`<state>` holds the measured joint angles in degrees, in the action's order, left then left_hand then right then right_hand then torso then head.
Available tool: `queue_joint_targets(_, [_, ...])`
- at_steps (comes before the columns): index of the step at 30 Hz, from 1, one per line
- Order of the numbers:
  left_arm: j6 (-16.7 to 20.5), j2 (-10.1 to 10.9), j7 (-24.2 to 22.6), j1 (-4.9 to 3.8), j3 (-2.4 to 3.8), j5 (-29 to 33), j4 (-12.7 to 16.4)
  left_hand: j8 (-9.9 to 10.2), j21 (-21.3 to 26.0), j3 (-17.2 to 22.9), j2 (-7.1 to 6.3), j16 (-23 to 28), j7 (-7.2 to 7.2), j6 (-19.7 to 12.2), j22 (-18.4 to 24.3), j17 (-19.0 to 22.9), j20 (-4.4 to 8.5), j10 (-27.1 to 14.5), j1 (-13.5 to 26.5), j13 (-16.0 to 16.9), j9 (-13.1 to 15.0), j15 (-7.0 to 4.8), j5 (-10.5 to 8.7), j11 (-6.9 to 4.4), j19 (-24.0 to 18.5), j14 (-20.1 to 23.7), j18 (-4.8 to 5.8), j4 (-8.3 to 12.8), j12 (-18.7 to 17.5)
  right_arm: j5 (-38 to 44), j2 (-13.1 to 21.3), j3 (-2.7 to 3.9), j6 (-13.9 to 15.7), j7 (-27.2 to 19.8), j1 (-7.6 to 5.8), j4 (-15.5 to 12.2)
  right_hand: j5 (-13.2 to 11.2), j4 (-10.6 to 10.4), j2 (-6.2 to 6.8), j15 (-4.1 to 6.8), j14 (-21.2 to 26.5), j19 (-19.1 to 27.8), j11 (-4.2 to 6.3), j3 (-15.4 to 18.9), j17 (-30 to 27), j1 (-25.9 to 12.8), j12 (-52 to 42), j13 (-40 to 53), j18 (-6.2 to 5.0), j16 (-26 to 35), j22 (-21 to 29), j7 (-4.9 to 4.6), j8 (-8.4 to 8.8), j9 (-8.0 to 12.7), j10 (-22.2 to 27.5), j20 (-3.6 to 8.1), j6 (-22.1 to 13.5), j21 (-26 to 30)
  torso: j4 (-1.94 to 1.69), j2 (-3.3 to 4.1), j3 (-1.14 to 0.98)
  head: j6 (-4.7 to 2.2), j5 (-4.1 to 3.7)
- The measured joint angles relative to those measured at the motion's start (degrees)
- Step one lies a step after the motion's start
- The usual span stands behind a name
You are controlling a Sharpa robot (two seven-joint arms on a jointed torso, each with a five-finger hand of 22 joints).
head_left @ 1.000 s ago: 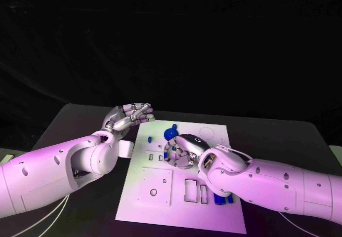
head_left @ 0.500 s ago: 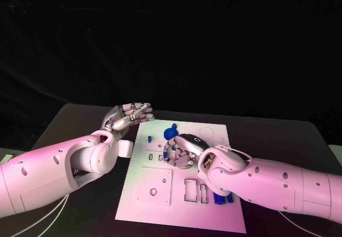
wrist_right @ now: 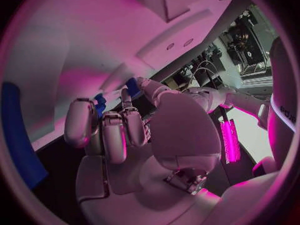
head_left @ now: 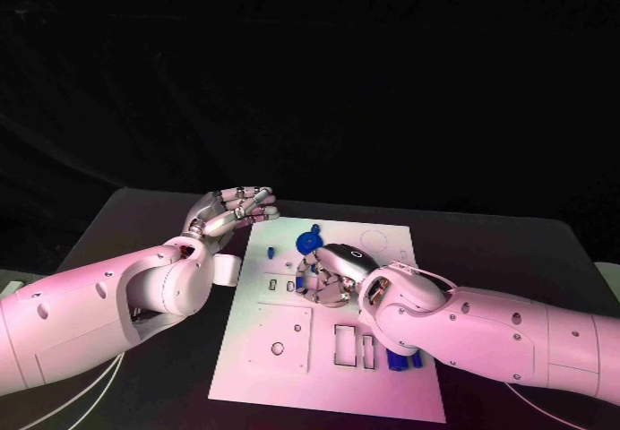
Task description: Assemble the parts on the task board
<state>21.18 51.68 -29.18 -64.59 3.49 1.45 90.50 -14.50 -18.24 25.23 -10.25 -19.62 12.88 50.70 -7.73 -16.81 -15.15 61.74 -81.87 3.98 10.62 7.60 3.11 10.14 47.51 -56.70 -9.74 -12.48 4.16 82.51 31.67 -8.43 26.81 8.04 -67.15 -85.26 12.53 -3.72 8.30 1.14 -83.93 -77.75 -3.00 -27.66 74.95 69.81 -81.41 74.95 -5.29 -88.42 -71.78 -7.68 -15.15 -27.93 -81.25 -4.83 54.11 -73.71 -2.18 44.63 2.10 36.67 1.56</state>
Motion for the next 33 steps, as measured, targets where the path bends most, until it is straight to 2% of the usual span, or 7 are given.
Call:
queue_joint_targets(8, [0.00,0.05,0.03,0.00,0.00,0.00,-0.01,0.00,0.00,0.00,0.00,0.00,0.00,0.00,0.00,0.00,0.00,0.00,0.00,0.00,0.00,0.00,0.00,0.00,0.00,0.00,0.00,0.00,0.00,0.05,0.01,-0.10,-0.10,0.08,0.08,0.12,0.00,-0.07,0.70,0.00,0.00,0.22,-0.49,0.25,0.00,-0.21,0.64,0.00,0.00,0.00,0.43,-0.56,0.65,0.18,0.49,-0.22,-1.32,0.39,-0.01,0.00,0.02,0.01,-0.07])
queue_joint_targets(12, [0.00,0.09,0.03,0.00,0.00,0.01,-0.01,0.00,0.00,0.00,0.00,0.00,0.00,0.00,0.00,0.01,0.00,0.00,0.00,0.00,0.00,0.00,0.00,0.00,0.00,0.00,0.00,0.00,0.00,0.05,0.02,-0.10,-0.09,0.08,0.08,0.15,-0.83,-0.26,1.00,-0.33,-0.09,0.42,-0.70,0.57,-0.01,-0.51,0.64,-0.01,0.00,0.00,0.51,-0.87,1.00,0.33,0.70,-0.42,-1.88,0.67,-0.04,0.00,0.02,0.01,-0.08])
queue_joint_targets(21, [-0.01,0.13,0.05,0.00,-0.01,0.01,-0.01,0.00,0.00,0.00,0.00,0.00,0.00,0.00,0.00,0.01,0.00,0.00,0.00,-0.01,0.00,0.00,0.00,0.00,0.00,0.00,0.00,0.00,0.00,0.01,0.03,-0.12,-0.04,-0.03,0.08,0.21,-1.46,-0.24,1.22,-0.43,0.01,0.63,-0.79,0.86,-0.01,-0.73,1.12,-0.01,0.00,0.22,0.73,-0.87,1.10,0.40,1.23,-0.63,-2.29,0.96,-0.04,0.00,0.06,-0.11,-0.34])
queue_joint_targets(25, [-0.01,0.15,0.06,0.00,-0.01,0.01,-0.01,0.00,0.00,0.00,0.00,0.00,0.00,0.00,0.00,0.01,0.00,0.00,0.00,-0.01,0.00,0.00,0.00,0.00,0.00,0.00,0.00,0.00,0.00,-0.01,0.03,-0.13,0.05,-0.07,0.09,0.23,-3.01,-0.65,1.75,-0.63,-0.20,0.75,-0.99,1.58,-0.01,-1.26,1.12,-0.02,0.00,0.22,0.89,-1.12,1.43,0.49,1.43,-0.74,-2.54,1.28,-0.04,0.00,0.05,-0.16,-0.34])
queue_joint_targets(29, [-0.01,0.15,0.06,0.00,-0.01,0.01,-0.01,0.00,0.00,0.00,0.00,0.00,0.00,0.00,-0.01,0.01,0.00,0.00,0.00,-0.01,0.00,0.00,0.00,0.00,0.00,0.00,0.00,0.00,0.00,-0.04,0.03,-0.14,0.15,-0.09,0.09,0.26,-3.61,-0.86,1.86,-0.63,-0.20,0.83,-1.00,1.99,-0.02,-1.37,1.35,-0.02,0.00,0.22,0.95,-1.05,1.44,0.55,1.43,-0.83,-2.88,1.28,-0.08,-0.01,0.05,-0.20,-0.30])
queue_joint_targets(33, [-0.01,0.15,0.07,0.00,-0.01,0.01,-0.03,0.00,0.00,0.00,0.00,0.00,0.00,0.00,-0.01,0.01,0.00,0.00,0.00,-0.01,0.00,0.00,0.00,0.00,0.00,0.00,0.00,0.00,0.00,-0.08,0.03,-0.16,0.26,-0.12,0.11,0.30,-4.22,-1.18,2.05,-0.83,0.01,1.04,-1.21,2.76,-0.02,-1.57,1.76,-0.02,0.00,0.44,1.18,-1.38,2.11,0.70,2.03,-1.03,-4.03,1.72,-0.08,-0.01,0.05,-0.24,-0.27])
